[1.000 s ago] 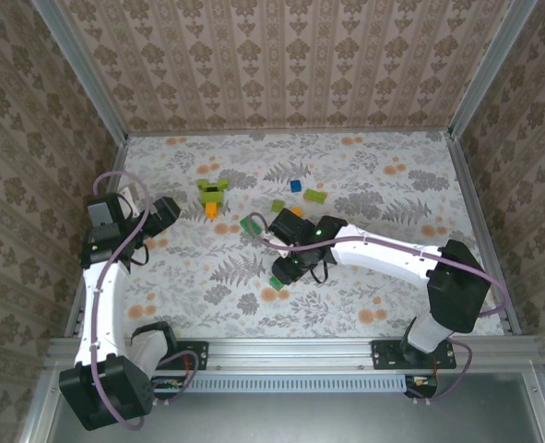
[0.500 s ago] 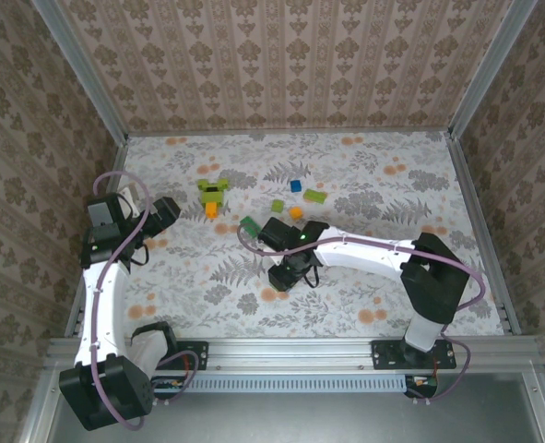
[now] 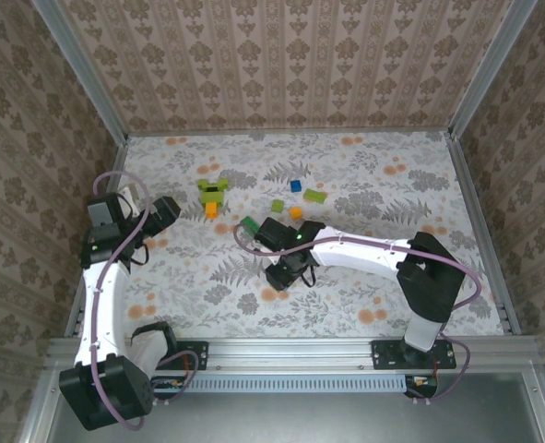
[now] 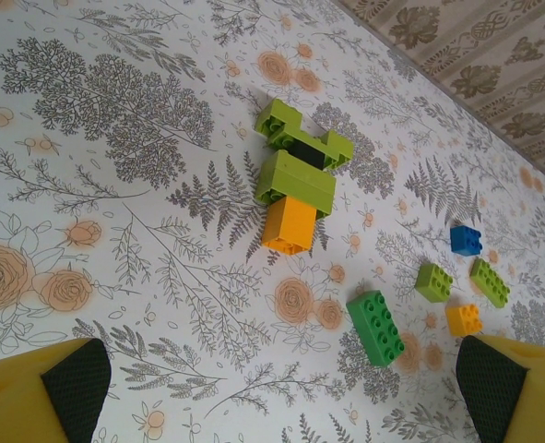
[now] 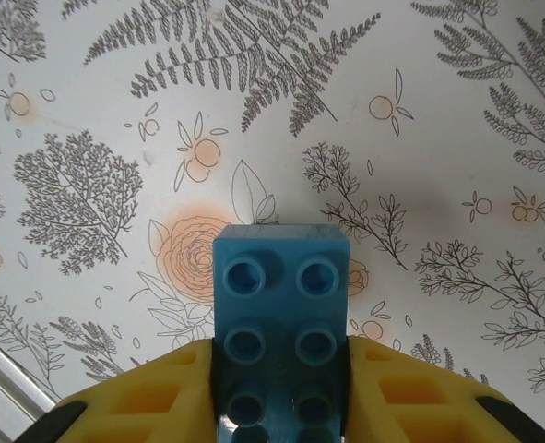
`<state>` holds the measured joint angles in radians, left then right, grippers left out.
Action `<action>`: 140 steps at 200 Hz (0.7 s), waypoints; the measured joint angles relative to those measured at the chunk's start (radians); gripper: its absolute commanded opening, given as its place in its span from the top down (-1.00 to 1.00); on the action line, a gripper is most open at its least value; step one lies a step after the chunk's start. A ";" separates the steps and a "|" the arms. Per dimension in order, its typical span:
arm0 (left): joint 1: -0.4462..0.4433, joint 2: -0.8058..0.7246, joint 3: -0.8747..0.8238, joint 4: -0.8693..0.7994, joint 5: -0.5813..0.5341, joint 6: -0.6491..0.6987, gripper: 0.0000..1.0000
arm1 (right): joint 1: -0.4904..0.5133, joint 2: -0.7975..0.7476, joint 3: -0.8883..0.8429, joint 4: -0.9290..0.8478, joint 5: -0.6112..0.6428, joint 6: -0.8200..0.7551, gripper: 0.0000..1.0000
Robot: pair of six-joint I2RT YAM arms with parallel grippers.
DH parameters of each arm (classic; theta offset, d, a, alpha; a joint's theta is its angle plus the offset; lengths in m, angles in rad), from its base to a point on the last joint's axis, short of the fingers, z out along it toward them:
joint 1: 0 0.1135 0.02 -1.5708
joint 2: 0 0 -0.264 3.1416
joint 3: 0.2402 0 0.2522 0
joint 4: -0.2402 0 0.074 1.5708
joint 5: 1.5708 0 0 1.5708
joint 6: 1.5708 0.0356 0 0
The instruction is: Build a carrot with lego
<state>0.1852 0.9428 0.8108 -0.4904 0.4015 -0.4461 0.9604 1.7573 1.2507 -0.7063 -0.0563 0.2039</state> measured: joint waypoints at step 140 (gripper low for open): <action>0.000 0.000 0.000 0.005 0.003 0.000 -1.00 | 0.013 0.028 0.022 0.013 0.026 -0.004 0.37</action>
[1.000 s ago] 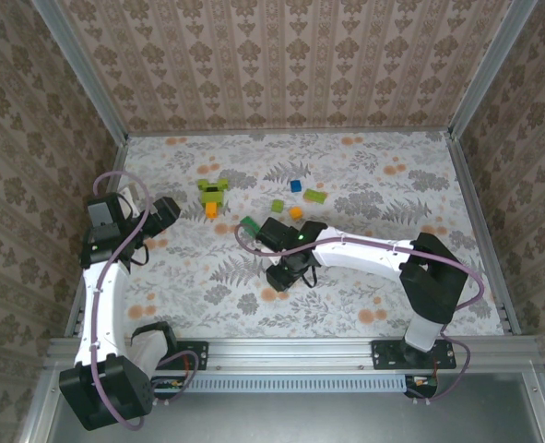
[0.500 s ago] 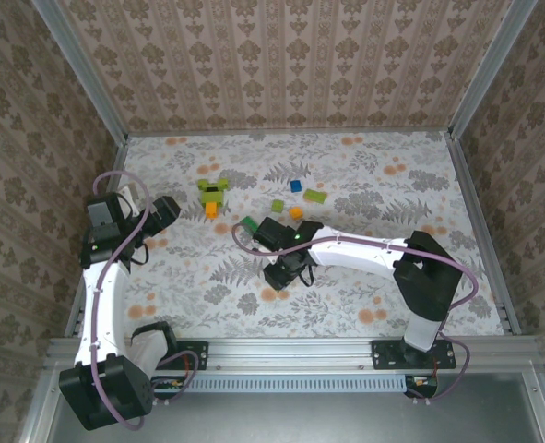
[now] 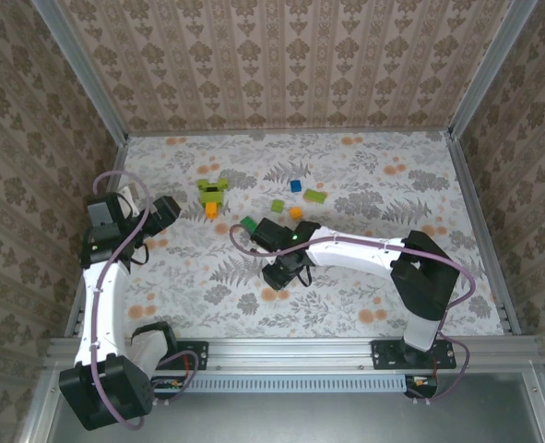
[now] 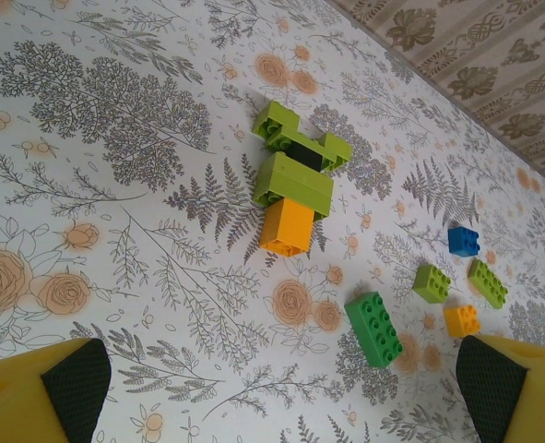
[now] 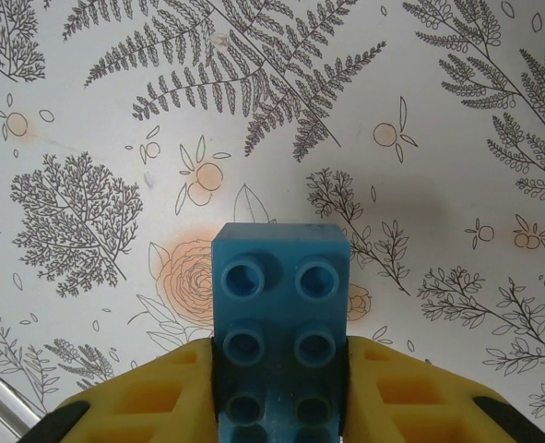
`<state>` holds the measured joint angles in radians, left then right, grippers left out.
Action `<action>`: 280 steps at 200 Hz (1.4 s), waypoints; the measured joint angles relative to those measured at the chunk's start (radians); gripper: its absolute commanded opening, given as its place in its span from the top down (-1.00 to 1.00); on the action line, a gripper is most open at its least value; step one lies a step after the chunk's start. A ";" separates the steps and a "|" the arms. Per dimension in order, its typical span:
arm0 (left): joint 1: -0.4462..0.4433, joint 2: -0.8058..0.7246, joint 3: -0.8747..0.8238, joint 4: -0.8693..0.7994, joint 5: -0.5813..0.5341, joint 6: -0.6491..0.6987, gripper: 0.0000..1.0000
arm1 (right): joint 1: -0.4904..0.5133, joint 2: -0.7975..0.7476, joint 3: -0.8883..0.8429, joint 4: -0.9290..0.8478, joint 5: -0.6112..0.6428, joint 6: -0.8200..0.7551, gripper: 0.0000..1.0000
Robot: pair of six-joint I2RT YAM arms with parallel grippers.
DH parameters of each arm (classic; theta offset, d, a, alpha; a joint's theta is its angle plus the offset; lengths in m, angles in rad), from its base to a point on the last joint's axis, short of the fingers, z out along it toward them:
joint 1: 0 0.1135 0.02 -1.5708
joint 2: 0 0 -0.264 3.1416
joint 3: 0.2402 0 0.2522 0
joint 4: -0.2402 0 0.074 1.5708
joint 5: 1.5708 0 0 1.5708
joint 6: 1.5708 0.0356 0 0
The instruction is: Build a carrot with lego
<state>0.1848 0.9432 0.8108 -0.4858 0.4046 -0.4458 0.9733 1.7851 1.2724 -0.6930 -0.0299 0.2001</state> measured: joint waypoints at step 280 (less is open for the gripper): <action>0.000 0.000 0.000 0.000 0.003 0.000 -1.00 | 0.028 0.113 0.143 -0.067 0.048 -0.013 -0.12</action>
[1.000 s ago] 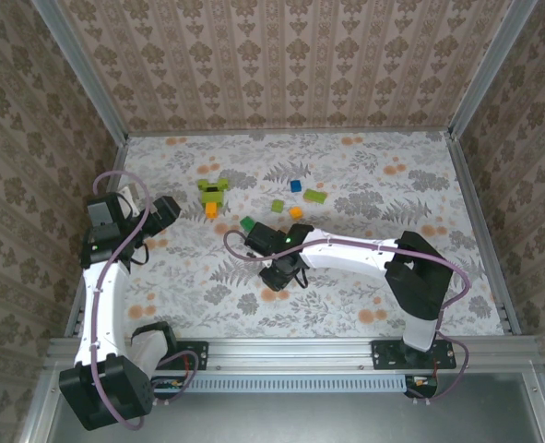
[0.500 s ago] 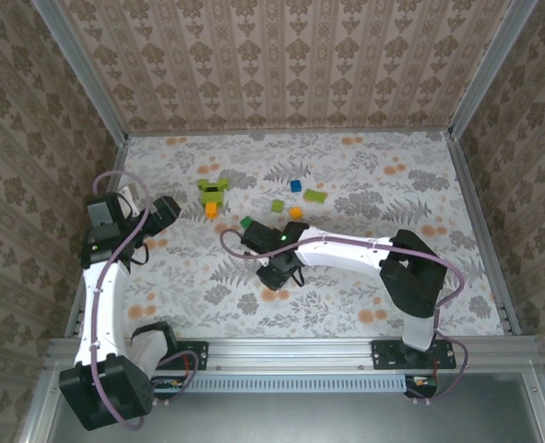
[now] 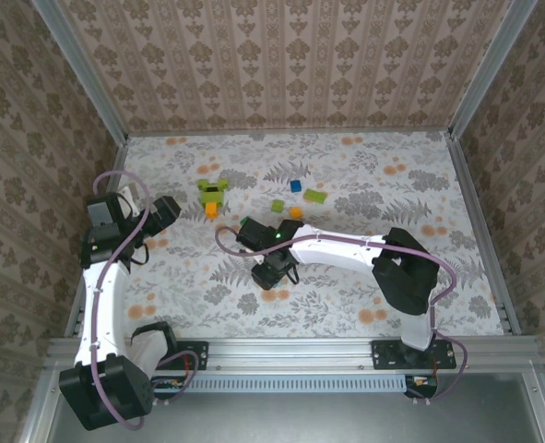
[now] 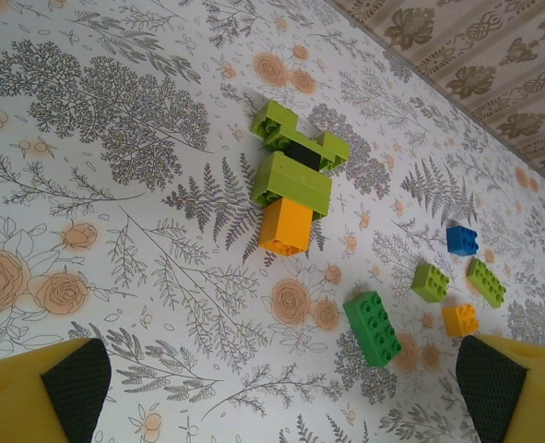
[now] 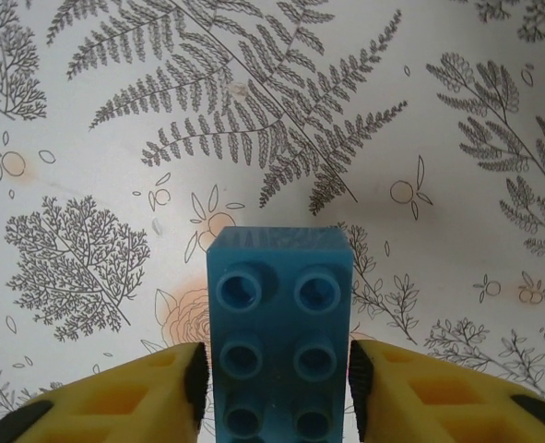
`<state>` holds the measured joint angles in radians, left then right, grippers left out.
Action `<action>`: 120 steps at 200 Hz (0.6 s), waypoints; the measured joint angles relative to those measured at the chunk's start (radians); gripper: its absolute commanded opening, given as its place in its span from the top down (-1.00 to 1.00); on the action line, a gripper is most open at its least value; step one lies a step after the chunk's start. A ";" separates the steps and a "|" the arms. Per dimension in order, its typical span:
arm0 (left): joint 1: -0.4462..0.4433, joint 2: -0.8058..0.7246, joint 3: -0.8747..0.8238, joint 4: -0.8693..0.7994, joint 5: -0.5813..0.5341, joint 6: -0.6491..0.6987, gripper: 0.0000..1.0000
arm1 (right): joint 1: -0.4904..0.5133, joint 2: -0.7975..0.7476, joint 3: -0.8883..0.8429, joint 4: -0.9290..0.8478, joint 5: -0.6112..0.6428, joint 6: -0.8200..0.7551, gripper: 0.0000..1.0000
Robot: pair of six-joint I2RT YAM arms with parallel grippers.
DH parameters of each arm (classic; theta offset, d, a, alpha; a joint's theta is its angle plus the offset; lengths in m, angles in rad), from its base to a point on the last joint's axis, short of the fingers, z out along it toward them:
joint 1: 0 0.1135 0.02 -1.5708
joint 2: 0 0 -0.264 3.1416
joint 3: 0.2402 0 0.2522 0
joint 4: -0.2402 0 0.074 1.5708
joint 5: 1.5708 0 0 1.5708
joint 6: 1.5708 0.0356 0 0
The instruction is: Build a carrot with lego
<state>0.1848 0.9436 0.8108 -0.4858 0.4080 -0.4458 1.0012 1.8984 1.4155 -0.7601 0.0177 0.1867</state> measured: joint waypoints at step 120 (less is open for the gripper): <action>0.000 0.000 0.000 0.000 0.000 0.000 -1.00 | -0.122 -0.034 0.165 -0.008 -0.021 -0.018 -0.31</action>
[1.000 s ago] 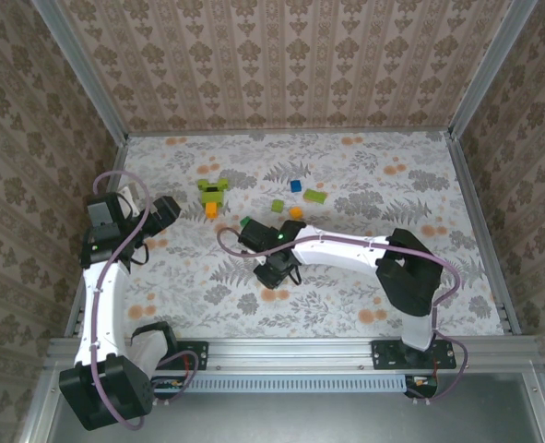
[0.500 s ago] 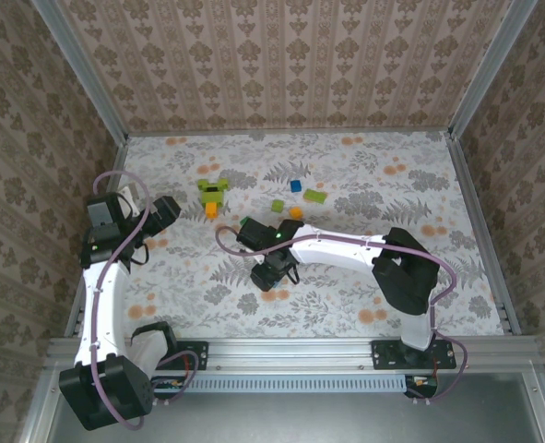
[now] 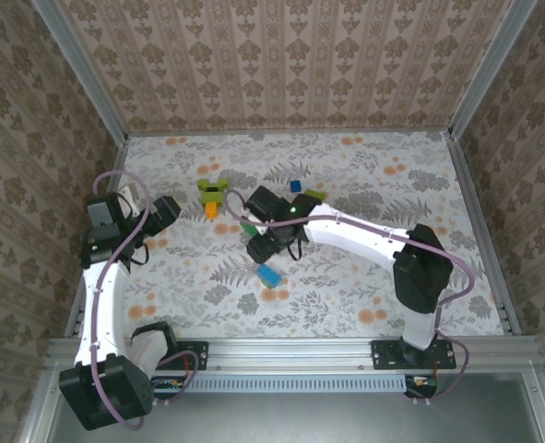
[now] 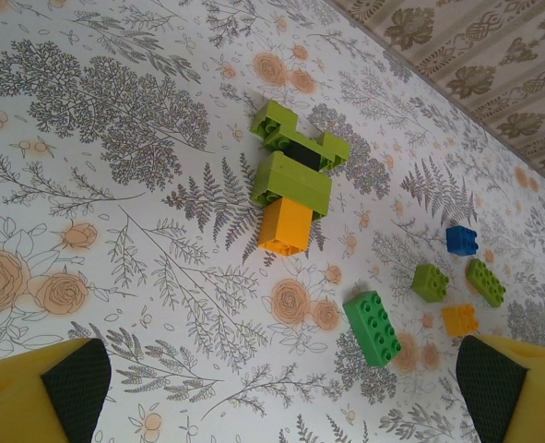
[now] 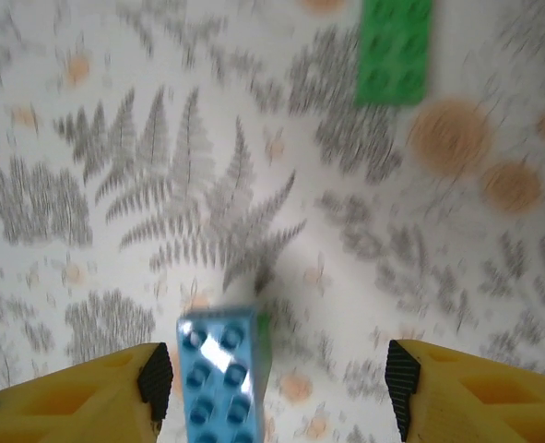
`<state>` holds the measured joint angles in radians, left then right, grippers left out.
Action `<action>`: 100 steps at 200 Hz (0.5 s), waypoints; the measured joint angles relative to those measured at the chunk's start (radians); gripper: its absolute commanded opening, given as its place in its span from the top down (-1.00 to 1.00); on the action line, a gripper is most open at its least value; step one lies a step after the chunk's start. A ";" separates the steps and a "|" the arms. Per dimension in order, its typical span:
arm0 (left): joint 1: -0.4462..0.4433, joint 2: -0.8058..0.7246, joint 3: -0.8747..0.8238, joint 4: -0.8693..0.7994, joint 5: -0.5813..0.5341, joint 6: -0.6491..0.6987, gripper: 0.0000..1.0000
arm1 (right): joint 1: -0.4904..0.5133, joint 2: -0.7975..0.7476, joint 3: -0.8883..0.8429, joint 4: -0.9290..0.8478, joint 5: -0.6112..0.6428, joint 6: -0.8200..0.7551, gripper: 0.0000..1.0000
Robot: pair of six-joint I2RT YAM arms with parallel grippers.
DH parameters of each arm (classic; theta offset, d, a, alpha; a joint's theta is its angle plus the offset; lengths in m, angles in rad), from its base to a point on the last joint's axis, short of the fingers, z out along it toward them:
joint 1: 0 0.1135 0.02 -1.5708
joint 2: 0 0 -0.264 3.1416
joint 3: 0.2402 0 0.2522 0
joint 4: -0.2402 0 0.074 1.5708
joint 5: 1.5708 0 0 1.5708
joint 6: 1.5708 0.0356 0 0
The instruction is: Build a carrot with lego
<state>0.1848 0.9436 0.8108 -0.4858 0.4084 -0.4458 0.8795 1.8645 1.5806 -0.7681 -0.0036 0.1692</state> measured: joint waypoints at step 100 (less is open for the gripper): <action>0.000 0.000 0.000 0.000 0.000 0.000 -1.00 | -0.126 0.494 0.494 -0.089 -0.038 -0.089 -0.37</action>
<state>0.1848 0.9436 0.8108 -0.4858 0.4088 -0.4458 0.7536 2.3581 2.0743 -0.8574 -0.0418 0.0799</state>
